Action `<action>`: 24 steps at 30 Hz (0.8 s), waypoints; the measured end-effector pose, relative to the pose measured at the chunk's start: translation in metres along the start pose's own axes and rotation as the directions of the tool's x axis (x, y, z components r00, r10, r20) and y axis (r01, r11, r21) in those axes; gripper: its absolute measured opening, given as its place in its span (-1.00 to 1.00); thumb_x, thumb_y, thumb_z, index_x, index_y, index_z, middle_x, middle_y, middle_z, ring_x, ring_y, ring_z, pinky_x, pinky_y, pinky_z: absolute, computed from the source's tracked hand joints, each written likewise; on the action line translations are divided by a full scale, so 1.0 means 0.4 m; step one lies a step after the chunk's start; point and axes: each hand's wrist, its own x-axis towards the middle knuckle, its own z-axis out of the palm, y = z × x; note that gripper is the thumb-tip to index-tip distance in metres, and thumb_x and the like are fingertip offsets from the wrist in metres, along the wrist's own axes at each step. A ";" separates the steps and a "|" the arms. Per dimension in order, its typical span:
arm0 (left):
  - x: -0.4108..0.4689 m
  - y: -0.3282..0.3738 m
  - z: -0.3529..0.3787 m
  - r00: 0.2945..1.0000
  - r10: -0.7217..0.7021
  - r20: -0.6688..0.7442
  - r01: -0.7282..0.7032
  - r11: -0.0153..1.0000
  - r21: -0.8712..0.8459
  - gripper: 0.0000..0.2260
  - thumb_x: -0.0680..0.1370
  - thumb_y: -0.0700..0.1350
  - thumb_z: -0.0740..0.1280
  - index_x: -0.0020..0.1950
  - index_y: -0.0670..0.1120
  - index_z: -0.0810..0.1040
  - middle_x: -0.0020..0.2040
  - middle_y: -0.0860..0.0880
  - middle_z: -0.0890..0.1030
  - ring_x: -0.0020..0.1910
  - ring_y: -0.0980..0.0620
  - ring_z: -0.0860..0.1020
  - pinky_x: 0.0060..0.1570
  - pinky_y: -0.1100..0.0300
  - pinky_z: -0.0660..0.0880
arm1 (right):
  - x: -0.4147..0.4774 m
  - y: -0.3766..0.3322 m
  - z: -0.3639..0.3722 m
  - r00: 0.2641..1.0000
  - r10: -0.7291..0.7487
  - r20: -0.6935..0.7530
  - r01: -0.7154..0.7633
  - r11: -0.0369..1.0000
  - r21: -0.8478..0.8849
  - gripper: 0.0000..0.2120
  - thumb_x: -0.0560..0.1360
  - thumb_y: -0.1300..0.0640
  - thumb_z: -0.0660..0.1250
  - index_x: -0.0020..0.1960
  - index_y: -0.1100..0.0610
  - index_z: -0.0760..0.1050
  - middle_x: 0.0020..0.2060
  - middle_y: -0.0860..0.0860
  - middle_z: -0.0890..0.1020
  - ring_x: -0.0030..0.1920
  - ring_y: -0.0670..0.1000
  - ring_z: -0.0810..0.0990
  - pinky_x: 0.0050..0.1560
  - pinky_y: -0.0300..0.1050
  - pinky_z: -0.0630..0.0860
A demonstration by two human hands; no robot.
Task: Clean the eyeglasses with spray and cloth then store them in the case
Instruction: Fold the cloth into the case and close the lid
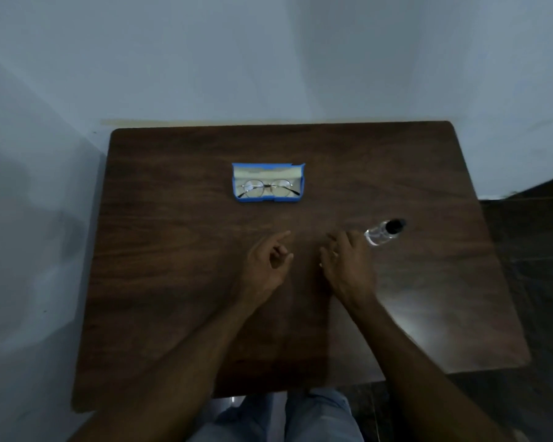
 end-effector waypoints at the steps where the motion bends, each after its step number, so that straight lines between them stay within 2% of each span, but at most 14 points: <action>1: -0.012 0.008 0.023 0.999 -0.037 0.007 0.037 0.999 -0.035 -0.55 0.55 -0.16 0.49 0.43 0.04 0.54 -0.02 0.12 0.63 -0.04 0.15 0.61 0.09 0.12 0.62 | -0.023 0.013 0.004 0.997 0.008 0.071 -0.003 0.998 -0.066 -0.69 0.54 0.06 0.45 0.21 0.20 0.56 0.20 0.22 0.57 0.20 0.28 0.54 0.16 0.13 0.53; 3: -0.033 0.024 0.058 0.991 -0.132 0.005 0.131 0.984 -0.122 -0.60 0.57 -0.17 0.46 0.40 0.03 0.57 -0.01 0.12 0.67 -0.03 0.17 0.65 0.05 0.06 0.66 | -0.057 0.033 0.008 0.986 0.011 0.165 0.008 0.993 -0.118 -0.66 0.55 0.05 0.44 0.25 0.18 0.53 0.25 0.22 0.54 0.24 0.27 0.52 0.18 0.12 0.53; 5: -0.048 0.039 0.075 0.969 -0.247 0.011 0.242 0.938 -0.250 -0.66 0.61 -0.16 0.43 0.38 0.02 0.59 0.03 0.09 0.69 -0.04 0.15 0.68 -0.05 0.00 0.71 | -0.071 0.039 0.003 0.987 0.016 0.162 -0.006 0.998 -0.059 -0.74 0.56 0.13 0.39 0.22 0.17 0.53 0.21 0.21 0.55 0.17 0.27 0.56 0.11 0.07 0.53; 7: -0.059 0.062 0.079 0.938 -0.342 0.051 0.338 0.874 -0.349 -0.70 0.63 -0.16 0.41 0.36 0.02 0.60 0.12 0.00 0.70 0.02 0.11 0.69 -0.09 0.02 0.72 | -0.079 0.027 -0.014 0.989 0.096 0.115 -0.109 0.988 0.109 -0.77 0.53 0.13 0.36 0.18 0.10 0.56 0.13 0.13 0.62 0.10 0.21 0.62 0.05 0.03 0.57; 10: -0.071 0.109 0.064 0.917 -0.375 0.136 0.393 0.787 -0.475 -0.71 0.63 -0.14 0.42 0.36 -0.03 0.61 0.21 -0.03 0.68 0.12 0.06 0.69 0.00 0.07 0.71 | -0.088 -0.005 -0.062 0.982 0.181 0.062 -0.189 0.870 0.455 -0.69 0.42 -0.07 0.45 0.15 -0.15 0.55 0.02 -0.06 0.71 0.02 0.01 0.71 0.07 0.09 0.66; 12: -0.080 0.151 0.039 0.920 -0.343 0.190 0.389 0.732 -0.559 -0.73 0.63 -0.13 0.42 0.34 -0.09 0.63 0.18 0.00 0.69 0.12 0.05 0.70 0.03 0.12 0.69 | -0.099 -0.036 -0.093 0.983 0.178 0.054 -0.175 0.793 0.584 -0.57 0.38 -0.06 0.57 0.20 -0.17 0.53 0.06 -0.09 0.68 0.04 -0.06 0.69 0.07 -0.03 0.66; 13: -0.083 0.170 0.025 0.930 -0.312 0.194 0.365 0.725 -0.584 -0.75 0.63 -0.13 0.42 0.31 -0.10 0.65 0.16 0.00 0.71 0.13 0.04 0.70 0.05 0.11 0.69 | -0.103 -0.052 -0.109 0.986 0.163 0.041 -0.155 0.792 0.590 -0.53 0.40 -0.04 0.61 0.25 -0.10 0.53 0.09 -0.09 0.67 0.07 -0.08 0.67 0.07 -0.08 0.65; 15: -0.089 0.196 0.001 0.959 -0.234 0.161 0.283 0.748 -0.600 -0.81 0.62 -0.12 0.44 0.22 -0.09 0.70 0.13 -0.01 0.74 0.14 0.02 0.71 0.11 0.05 0.67 | -0.109 -0.073 -0.131 0.995 0.104 0.007 -0.091 0.830 0.551 -0.50 0.46 -0.05 0.59 0.32 -0.01 0.51 0.14 -0.08 0.64 0.10 -0.10 0.65 0.06 -0.12 0.64; 17: -0.097 0.221 -0.020 0.978 -0.174 0.112 0.206 0.791 -0.576 -0.85 0.60 -0.12 0.46 0.15 -0.09 0.73 0.09 -0.01 0.75 0.11 0.03 0.71 0.11 0.07 0.66 | -0.115 -0.089 -0.151 0.998 0.067 0.012 -0.062 0.824 0.564 -0.52 0.50 -0.05 0.56 0.35 0.02 0.52 0.17 -0.05 0.63 0.13 -0.11 0.64 0.08 -0.12 0.66; 19: -0.104 0.241 -0.031 0.984 -0.146 0.099 0.176 0.810 -0.559 -0.84 0.59 -0.14 0.47 0.16 -0.10 0.73 0.07 -0.01 0.76 0.09 0.05 0.72 0.05 0.13 0.67 | -0.119 -0.099 -0.167 0.996 0.057 0.065 -0.085 0.790 0.607 -0.54 0.51 0.00 0.56 0.35 0.01 0.53 0.21 -0.03 0.62 0.18 -0.10 0.64 0.13 -0.13 0.66; 22: -0.113 0.262 -0.040 0.988 -0.154 0.030 0.146 0.833 -0.533 -0.86 0.62 -0.15 0.44 0.14 -0.12 0.73 -0.01 -0.02 0.76 0.01 0.04 0.73 -0.05 0.21 0.66 | -0.128 -0.106 -0.200 0.985 0.051 0.162 -0.153 0.680 0.717 -0.52 0.47 0.18 0.60 0.34 0.07 0.56 0.20 -0.04 0.65 0.20 -0.11 0.66 0.13 -0.25 0.64; 24: -0.114 0.270 -0.046 0.983 -0.180 -0.022 0.140 0.832 -0.536 -0.87 0.65 -0.13 0.39 0.06 -0.07 0.75 -0.07 0.01 0.77 -0.03 0.04 0.73 -0.05 0.15 0.68 | -0.133 -0.112 -0.224 0.982 0.073 0.174 -0.180 0.641 0.746 -0.55 0.45 0.25 0.59 0.30 0.10 0.58 0.13 -0.06 0.68 0.14 -0.12 0.68 0.07 -0.28 0.65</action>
